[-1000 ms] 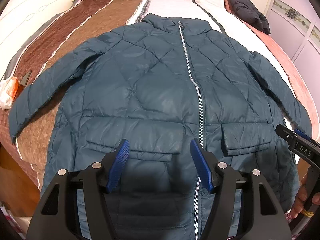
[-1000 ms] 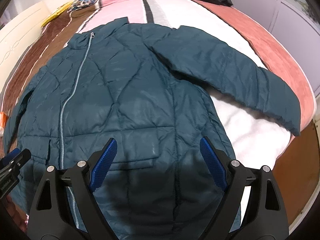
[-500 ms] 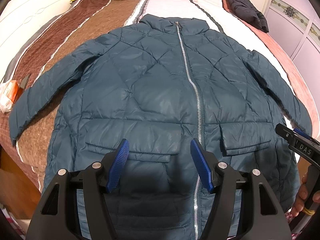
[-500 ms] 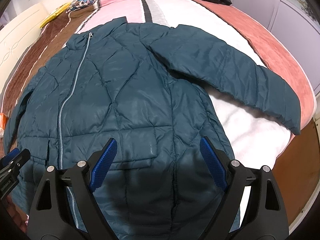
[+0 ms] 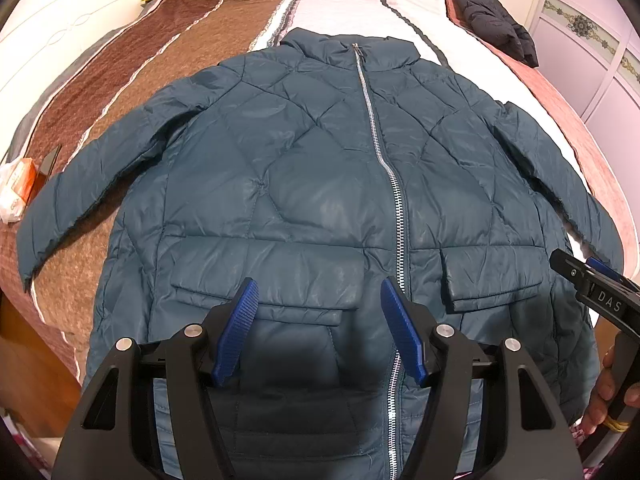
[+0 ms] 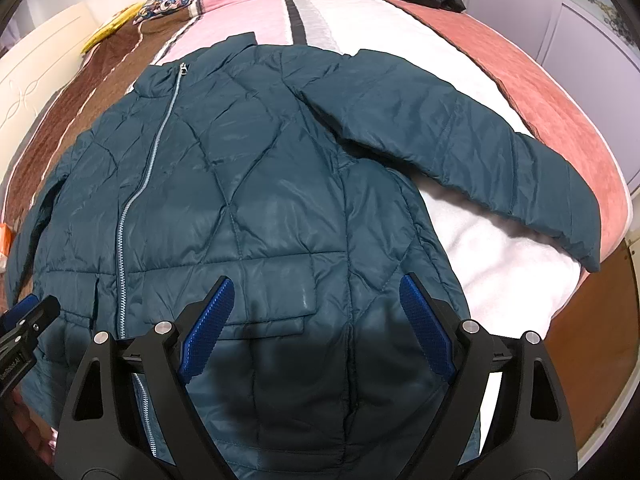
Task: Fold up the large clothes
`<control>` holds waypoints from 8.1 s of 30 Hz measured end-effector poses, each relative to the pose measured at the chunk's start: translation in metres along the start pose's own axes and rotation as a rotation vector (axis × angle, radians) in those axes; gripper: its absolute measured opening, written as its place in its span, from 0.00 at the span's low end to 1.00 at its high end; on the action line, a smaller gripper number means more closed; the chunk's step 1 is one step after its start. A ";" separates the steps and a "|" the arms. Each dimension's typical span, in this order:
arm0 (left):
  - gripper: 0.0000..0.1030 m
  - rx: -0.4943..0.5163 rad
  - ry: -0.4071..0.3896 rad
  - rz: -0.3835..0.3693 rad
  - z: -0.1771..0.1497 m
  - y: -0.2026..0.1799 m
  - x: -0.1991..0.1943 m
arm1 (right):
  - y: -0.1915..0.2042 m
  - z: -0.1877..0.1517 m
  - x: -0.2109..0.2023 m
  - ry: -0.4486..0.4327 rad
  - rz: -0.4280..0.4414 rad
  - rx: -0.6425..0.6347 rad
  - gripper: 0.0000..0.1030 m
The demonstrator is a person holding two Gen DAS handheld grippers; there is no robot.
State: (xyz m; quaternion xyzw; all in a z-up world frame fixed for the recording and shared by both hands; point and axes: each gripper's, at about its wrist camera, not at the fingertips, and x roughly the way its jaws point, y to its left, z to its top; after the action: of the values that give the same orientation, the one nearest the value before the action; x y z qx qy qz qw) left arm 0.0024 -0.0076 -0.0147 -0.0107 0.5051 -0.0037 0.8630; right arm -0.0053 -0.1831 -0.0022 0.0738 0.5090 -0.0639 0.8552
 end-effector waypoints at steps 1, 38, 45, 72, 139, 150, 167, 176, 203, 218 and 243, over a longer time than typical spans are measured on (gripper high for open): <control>0.61 0.000 0.000 0.000 0.000 0.000 0.000 | 0.000 0.000 0.000 -0.001 0.000 0.000 0.82; 0.65 0.016 0.008 -0.001 0.011 -0.003 0.001 | -0.072 0.014 -0.005 -0.050 -0.078 0.187 0.82; 0.65 0.014 -0.003 -0.002 0.026 -0.006 0.001 | -0.151 0.021 -0.003 -0.071 -0.036 0.421 0.82; 0.65 -0.045 0.044 0.031 0.023 0.018 0.017 | -0.227 0.067 -0.011 -0.250 -0.022 0.645 0.08; 0.33 0.861 -0.245 -0.022 0.098 -0.162 0.094 | -0.067 0.046 0.014 0.007 0.415 0.115 0.63; 0.04 0.196 -0.366 -0.060 0.171 -0.034 0.041 | -0.051 0.044 0.013 0.020 0.437 0.079 0.63; 0.49 -0.565 -0.128 -0.156 0.153 0.131 0.110 | -0.007 0.062 0.024 0.046 0.481 0.036 0.63; 0.56 -0.672 -0.158 -0.331 0.142 0.130 0.101 | -0.012 0.092 0.049 0.063 0.519 0.161 0.63; 0.20 -0.428 -0.061 -0.066 0.125 0.101 0.126 | -0.024 0.085 0.046 0.031 0.454 0.163 0.63; 0.65 -0.512 -0.150 -0.058 0.048 0.147 0.039 | 0.052 0.045 0.002 0.024 0.473 -0.073 0.63; 0.65 -1.144 -0.201 0.040 -0.056 0.360 0.050 | 0.097 0.001 -0.007 0.045 0.336 -0.223 0.63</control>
State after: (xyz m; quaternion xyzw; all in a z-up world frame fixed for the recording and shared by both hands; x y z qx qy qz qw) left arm -0.0231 0.3504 -0.0937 -0.4660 0.3424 0.2871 0.7636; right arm 0.0099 -0.0878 0.0105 0.0638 0.5125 0.1383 0.8450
